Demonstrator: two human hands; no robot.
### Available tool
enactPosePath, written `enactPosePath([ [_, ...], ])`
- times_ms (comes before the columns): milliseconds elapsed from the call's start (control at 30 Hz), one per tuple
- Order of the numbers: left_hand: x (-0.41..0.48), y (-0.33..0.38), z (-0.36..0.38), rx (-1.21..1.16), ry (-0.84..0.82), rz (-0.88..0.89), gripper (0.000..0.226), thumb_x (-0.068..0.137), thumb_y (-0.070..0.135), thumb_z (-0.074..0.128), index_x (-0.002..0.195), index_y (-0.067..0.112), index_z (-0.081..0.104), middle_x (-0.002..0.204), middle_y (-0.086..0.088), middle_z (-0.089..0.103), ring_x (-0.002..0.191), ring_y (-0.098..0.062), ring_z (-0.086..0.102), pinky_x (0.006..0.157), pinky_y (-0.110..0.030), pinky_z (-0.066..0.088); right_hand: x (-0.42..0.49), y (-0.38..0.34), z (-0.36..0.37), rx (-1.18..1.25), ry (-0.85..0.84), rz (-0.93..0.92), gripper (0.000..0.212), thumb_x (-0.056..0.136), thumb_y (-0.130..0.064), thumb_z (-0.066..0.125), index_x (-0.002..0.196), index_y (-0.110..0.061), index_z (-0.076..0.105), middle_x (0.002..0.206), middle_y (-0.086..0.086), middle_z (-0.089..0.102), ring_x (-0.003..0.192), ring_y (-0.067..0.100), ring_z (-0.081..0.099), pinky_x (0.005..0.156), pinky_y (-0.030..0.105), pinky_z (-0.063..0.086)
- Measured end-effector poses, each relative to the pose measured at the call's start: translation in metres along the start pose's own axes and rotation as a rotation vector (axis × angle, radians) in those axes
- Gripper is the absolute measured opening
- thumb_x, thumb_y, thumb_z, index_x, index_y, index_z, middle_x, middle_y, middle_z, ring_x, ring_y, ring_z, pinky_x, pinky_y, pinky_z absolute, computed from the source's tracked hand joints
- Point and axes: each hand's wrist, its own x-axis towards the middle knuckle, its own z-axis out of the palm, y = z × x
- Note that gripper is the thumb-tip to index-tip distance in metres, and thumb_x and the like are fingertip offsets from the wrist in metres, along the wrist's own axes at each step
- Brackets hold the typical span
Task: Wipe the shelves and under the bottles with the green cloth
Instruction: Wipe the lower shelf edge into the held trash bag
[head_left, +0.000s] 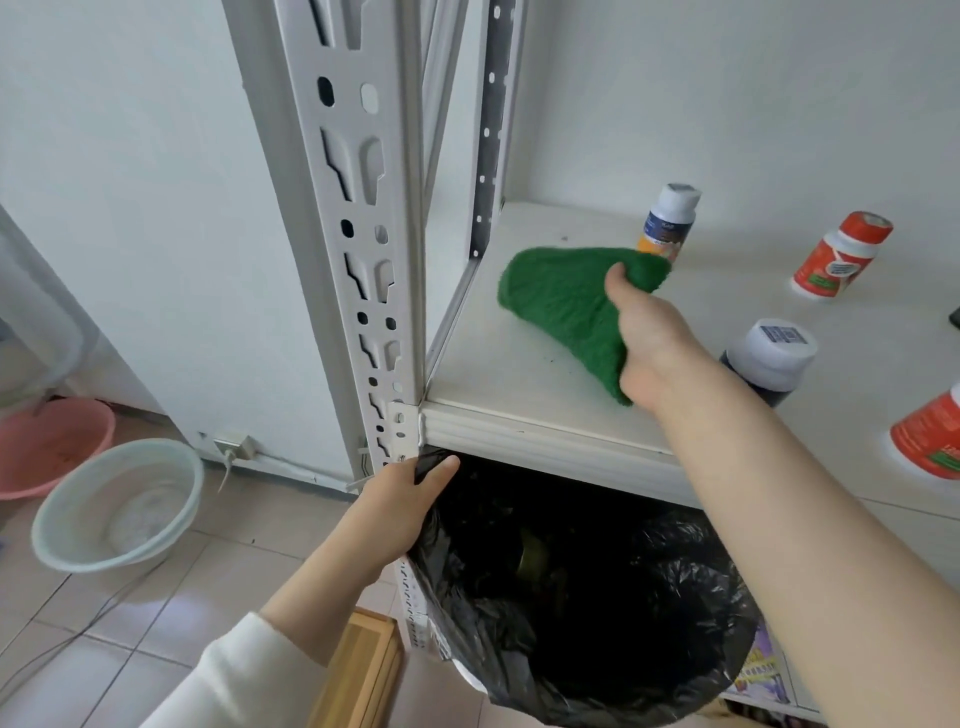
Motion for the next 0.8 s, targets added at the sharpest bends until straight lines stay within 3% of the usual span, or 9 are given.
enactPosePath([
  [100, 0.0, -0.001, 0.001, 0.012, 0.014, 0.007, 0.038, 0.088, 0.052, 0.045, 0.075, 0.019, 0.059, 0.078, -0.011, 0.066, 0.083, -0.028, 0.065, 0.076, -0.036, 0.049, 0.022, -0.026, -0.003, 0.206, 0.184, -0.088, 0.042, 0.093, -0.043, 0.042, 0.123, -0.015, 0.048, 0.117, 0.004, 0.059, 0.1, 0.022, 0.059, 0.092, 0.04, 0.049],
  [167, -0.001, -0.001, 0.001, 0.023, 0.024, 0.005, 0.038, 0.089, 0.052, 0.044, 0.071, 0.02, 0.056, 0.073, -0.004, 0.062, 0.078, -0.025, 0.063, 0.071, -0.033, 0.046, 0.049, -0.043, 0.001, 0.1, 0.355, -0.192, 0.047, 0.093, -0.044, 0.038, 0.129, -0.016, 0.044, 0.125, 0.003, 0.054, 0.112, 0.023, 0.054, 0.097, 0.041, 0.046],
  [233, -0.001, 0.0, 0.001, 0.038, 0.024, -0.001, 0.039, 0.089, 0.051, 0.044, 0.073, 0.018, 0.057, 0.074, -0.006, 0.064, 0.076, -0.023, 0.063, 0.07, -0.033, 0.046, 0.074, -0.055, 0.012, -0.097, 0.462, -0.316, 0.044, 0.096, -0.039, 0.031, 0.126, -0.011, 0.047, 0.128, 0.004, 0.054, 0.117, 0.022, 0.05, 0.098, 0.027, 0.042],
  [267, -0.001, 0.001, 0.001, 0.048, 0.025, -0.004, 0.04, 0.09, 0.051, 0.044, 0.076, 0.016, 0.059, 0.079, -0.008, 0.067, 0.079, -0.023, 0.065, 0.072, -0.033, 0.048, 0.087, -0.056, 0.017, -0.207, 0.48, -0.364, 0.042, 0.098, -0.035, 0.029, 0.126, -0.009, 0.047, 0.127, 0.005, 0.055, 0.117, 0.021, 0.05, 0.089, 0.015, 0.041],
  [300, -0.001, 0.001, 0.001, 0.058, 0.026, -0.007, 0.04, 0.09, 0.051, 0.044, 0.08, 0.015, 0.06, 0.084, -0.01, 0.069, 0.081, -0.022, 0.066, 0.076, -0.032, 0.049, 0.1, -0.055, 0.02, -0.322, 0.475, -0.387, 0.041, 0.099, -0.032, 0.026, 0.127, -0.009, 0.046, 0.128, 0.006, 0.055, 0.118, 0.021, 0.05, 0.08, 0.012, 0.038],
  [333, 0.0, 0.0, 0.001, 0.061, 0.023, -0.012, 0.041, 0.089, 0.051, 0.044, 0.083, 0.014, 0.061, 0.087, -0.01, 0.07, 0.083, -0.022, 0.067, 0.078, -0.032, 0.05, 0.111, -0.052, 0.024, -0.434, 0.441, -0.366, 0.041, 0.099, -0.03, 0.025, 0.13, -0.009, 0.043, 0.13, 0.007, 0.054, 0.12, 0.022, 0.049, 0.082, 0.015, 0.037],
  [467, 0.004, -0.002, 0.0, 0.06, 0.021, -0.059, 0.041, 0.089, 0.051, 0.044, 0.088, 0.014, 0.061, 0.091, -0.007, 0.07, 0.087, -0.019, 0.066, 0.08, -0.031, 0.049, 0.155, -0.036, 0.027, -0.741, 0.304, -0.127, 0.056, 0.096, -0.042, 0.022, 0.136, -0.005, 0.035, 0.144, 0.015, 0.038, 0.132, 0.029, 0.037, 0.11, 0.035, 0.029],
  [633, 0.007, -0.001, 0.001, 0.079, 0.019, -0.096, 0.045, 0.088, 0.052, 0.044, 0.09, 0.01, 0.061, 0.089, -0.009, 0.068, 0.085, -0.022, 0.064, 0.07, -0.028, 0.044, 0.163, -0.043, 0.04, -0.806, 0.115, -0.095, 0.062, 0.097, -0.045, 0.022, 0.142, -0.002, 0.023, 0.147, 0.014, 0.031, 0.133, 0.029, 0.033, 0.107, 0.032, 0.028],
  [800, 0.008, 0.0, 0.001, 0.054, -0.021, -0.06, 0.048, 0.087, 0.055, 0.044, 0.09, 0.011, 0.064, 0.094, -0.013, 0.071, 0.089, -0.026, 0.067, 0.085, -0.041, 0.051, 0.13, -0.029, 0.034, -0.773, -0.026, -0.117, 0.069, 0.094, -0.05, 0.029, 0.144, -0.004, 0.019, 0.151, 0.012, 0.026, 0.137, 0.027, 0.026, 0.109, 0.034, 0.022],
])
